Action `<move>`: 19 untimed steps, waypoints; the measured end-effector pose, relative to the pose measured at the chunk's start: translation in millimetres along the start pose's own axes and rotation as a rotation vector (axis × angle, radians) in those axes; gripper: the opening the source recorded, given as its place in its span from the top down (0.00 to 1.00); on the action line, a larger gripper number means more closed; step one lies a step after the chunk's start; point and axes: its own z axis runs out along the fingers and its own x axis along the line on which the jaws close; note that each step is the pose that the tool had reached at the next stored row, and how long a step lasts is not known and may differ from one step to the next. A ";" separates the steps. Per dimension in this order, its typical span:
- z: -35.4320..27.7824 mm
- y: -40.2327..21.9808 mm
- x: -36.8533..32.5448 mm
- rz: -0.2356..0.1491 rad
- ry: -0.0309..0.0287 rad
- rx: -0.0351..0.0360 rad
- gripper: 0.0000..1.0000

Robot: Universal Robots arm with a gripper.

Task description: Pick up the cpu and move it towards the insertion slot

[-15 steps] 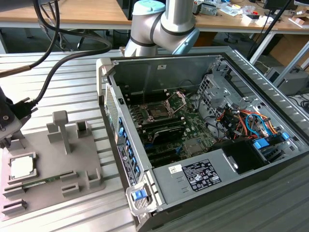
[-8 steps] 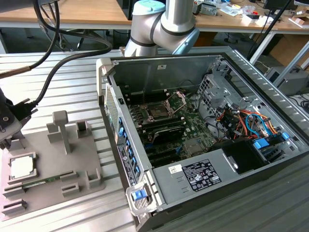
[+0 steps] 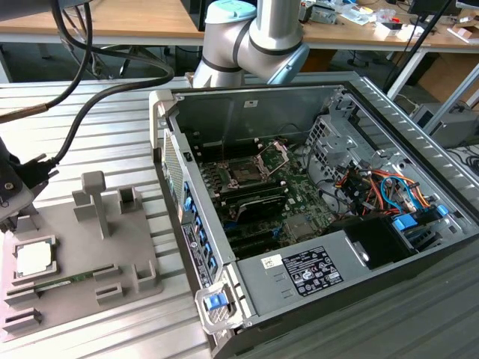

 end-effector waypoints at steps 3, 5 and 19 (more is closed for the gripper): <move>0.0 -0.5 0.0 0.000 0.0000 0.0001 0.89; 0.1 -0.9 0.0 0.000 0.0000 0.0000 0.89; 3.1 -6.0 0.1 0.000 0.0001 0.0012 0.89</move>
